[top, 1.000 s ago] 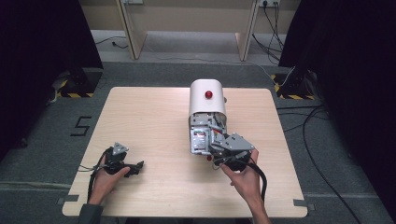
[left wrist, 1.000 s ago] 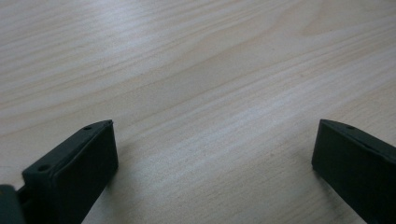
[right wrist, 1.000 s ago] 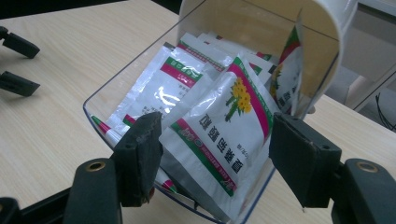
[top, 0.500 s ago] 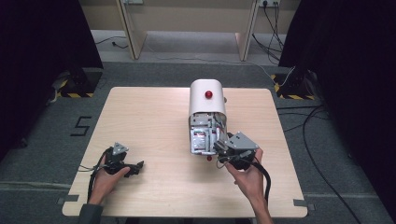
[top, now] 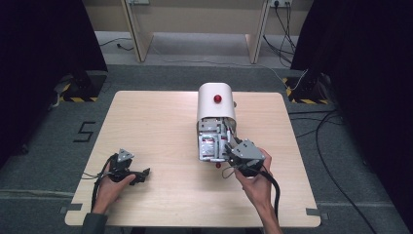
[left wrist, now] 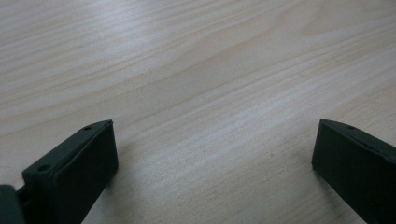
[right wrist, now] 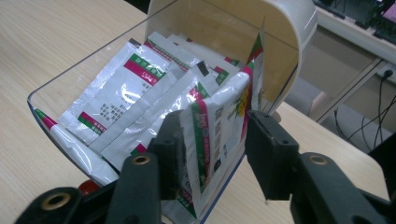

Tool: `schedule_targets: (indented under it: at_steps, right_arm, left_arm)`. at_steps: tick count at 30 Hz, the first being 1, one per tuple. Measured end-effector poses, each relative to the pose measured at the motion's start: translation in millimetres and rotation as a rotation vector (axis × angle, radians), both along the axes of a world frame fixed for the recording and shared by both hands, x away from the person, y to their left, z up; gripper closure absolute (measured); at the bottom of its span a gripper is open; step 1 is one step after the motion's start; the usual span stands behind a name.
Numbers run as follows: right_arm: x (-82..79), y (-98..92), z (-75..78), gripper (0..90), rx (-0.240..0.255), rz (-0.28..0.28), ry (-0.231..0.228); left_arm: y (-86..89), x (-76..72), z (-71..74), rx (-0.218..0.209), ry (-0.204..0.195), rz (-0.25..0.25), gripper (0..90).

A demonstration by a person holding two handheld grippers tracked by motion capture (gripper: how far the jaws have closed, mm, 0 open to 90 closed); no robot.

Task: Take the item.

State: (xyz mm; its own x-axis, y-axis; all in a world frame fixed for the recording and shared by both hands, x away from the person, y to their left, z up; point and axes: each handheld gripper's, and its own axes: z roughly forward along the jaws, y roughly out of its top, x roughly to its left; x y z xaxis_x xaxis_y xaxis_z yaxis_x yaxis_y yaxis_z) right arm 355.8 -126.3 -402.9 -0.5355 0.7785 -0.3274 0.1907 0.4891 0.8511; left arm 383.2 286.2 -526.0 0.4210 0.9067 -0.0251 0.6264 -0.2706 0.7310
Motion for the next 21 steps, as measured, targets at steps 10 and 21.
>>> schedule_targets:
  at_steps: [10, 21]
  right_arm:
    - [5.4, -3.0, -8.6, 75.6, 0.030, 0.027, 0.020]
    - [-2.4, -14.8, 0.8, 84.0, 0.112, 0.060, -0.005]
  left_arm:
    - [0.0, 0.0, 0.0, 0.000, 0.000, -0.001, 0.0]
    - [0.0, 0.0, 0.0, 0.000, 0.000, -0.001, 0.0]
